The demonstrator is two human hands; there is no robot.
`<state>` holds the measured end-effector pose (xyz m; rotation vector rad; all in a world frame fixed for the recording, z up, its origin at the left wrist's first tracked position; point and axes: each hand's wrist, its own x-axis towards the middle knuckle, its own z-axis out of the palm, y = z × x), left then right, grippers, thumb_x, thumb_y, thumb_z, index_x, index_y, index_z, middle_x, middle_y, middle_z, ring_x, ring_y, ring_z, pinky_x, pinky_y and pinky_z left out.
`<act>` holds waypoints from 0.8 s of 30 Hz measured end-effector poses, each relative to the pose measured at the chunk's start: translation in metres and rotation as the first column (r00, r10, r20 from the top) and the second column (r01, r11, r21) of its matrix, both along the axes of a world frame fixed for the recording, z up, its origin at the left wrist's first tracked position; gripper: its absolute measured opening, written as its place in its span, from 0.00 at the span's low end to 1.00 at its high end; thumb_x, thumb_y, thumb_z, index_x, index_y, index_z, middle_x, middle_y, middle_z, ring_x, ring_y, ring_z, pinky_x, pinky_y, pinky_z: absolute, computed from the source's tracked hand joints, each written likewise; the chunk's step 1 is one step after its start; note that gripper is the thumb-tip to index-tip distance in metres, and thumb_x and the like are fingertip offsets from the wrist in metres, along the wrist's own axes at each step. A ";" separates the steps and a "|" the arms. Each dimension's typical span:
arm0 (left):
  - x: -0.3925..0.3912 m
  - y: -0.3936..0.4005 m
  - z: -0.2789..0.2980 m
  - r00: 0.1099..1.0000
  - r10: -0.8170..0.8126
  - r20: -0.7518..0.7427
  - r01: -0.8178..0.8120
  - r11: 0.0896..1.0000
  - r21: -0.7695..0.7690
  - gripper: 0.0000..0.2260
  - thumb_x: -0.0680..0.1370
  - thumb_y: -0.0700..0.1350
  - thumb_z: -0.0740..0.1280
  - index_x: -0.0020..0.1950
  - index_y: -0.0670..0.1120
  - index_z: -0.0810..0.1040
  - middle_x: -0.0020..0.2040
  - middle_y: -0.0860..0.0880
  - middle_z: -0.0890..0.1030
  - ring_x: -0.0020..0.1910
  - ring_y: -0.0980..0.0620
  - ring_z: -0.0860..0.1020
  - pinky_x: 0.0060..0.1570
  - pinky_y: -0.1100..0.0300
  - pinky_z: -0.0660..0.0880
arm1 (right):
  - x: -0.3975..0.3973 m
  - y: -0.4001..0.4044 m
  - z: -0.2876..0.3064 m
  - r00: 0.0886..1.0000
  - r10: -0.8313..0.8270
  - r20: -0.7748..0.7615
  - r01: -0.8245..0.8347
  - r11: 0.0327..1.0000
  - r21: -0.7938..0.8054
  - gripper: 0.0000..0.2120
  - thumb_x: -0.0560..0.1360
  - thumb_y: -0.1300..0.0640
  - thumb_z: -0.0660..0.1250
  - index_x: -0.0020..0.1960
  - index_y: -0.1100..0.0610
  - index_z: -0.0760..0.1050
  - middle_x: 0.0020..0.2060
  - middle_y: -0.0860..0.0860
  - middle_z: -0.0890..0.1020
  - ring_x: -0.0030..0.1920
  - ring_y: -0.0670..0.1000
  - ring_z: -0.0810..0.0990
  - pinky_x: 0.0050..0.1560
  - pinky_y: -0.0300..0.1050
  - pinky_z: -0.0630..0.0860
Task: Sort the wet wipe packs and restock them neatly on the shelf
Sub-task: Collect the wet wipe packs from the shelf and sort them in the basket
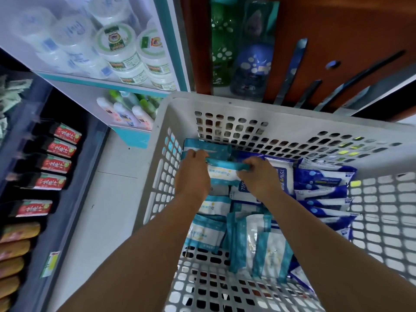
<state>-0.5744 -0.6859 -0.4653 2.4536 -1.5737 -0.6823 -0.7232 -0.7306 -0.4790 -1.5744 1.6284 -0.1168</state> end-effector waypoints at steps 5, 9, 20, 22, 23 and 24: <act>0.001 0.009 0.003 0.948 -0.188 0.257 0.189 0.982 0.024 0.36 0.71 0.34 0.66 0.75 0.49 0.55 0.73 0.44 0.57 0.71 0.43 0.58 0.69 0.53 0.59 | 0.021 0.006 -0.004 0.963 -0.039 0.266 -0.021 0.975 0.219 0.18 0.78 0.61 0.63 0.67 0.57 0.70 0.61 0.58 0.78 0.57 0.57 0.78 0.59 0.55 0.76; -0.006 0.021 -0.004 0.857 -0.496 0.140 0.452 0.854 0.259 0.34 0.77 0.35 0.61 0.78 0.51 0.49 0.78 0.46 0.45 0.77 0.44 0.44 0.74 0.50 0.47 | 0.017 0.010 0.004 0.959 0.031 0.282 -0.106 0.962 0.253 0.25 0.81 0.62 0.59 0.76 0.53 0.59 0.70 0.52 0.69 0.66 0.53 0.72 0.59 0.39 0.71; -0.061 0.040 -0.001 0.748 -0.614 -0.252 0.659 0.735 0.163 0.23 0.76 0.48 0.68 0.71 0.50 0.69 0.64 0.46 0.72 0.63 0.46 0.69 0.61 0.52 0.70 | -0.086 0.046 0.035 0.930 0.368 -0.004 -0.357 0.905 0.233 0.23 0.76 0.59 0.67 0.70 0.54 0.69 0.69 0.52 0.72 0.68 0.51 0.70 0.65 0.43 0.67; -0.071 0.047 -0.004 0.741 -0.619 -0.261 0.671 0.699 0.248 0.25 0.77 0.47 0.68 0.73 0.51 0.66 0.65 0.45 0.71 0.65 0.45 0.69 0.61 0.53 0.70 | -0.098 0.055 0.032 0.902 0.424 -0.074 -0.394 0.883 0.256 0.22 0.76 0.58 0.68 0.68 0.54 0.70 0.67 0.52 0.72 0.65 0.52 0.71 0.62 0.44 0.68; -0.075 0.050 -0.006 0.752 -0.605 -0.264 0.659 0.702 0.269 0.26 0.77 0.46 0.67 0.74 0.50 0.65 0.67 0.45 0.70 0.66 0.45 0.69 0.61 0.53 0.70 | -0.103 0.060 0.030 0.880 0.461 -0.114 -0.416 0.864 0.282 0.22 0.76 0.57 0.68 0.68 0.54 0.69 0.67 0.52 0.71 0.65 0.53 0.71 0.62 0.44 0.68; -0.078 0.054 -0.006 0.771 -0.577 -0.272 0.636 0.723 0.270 0.26 0.77 0.44 0.67 0.74 0.50 0.64 0.69 0.45 0.70 0.67 0.45 0.69 0.62 0.54 0.69 | -0.108 0.064 0.028 0.860 0.490 -0.144 -0.430 0.847 0.313 0.23 0.75 0.57 0.68 0.68 0.54 0.69 0.67 0.52 0.71 0.65 0.53 0.71 0.62 0.44 0.68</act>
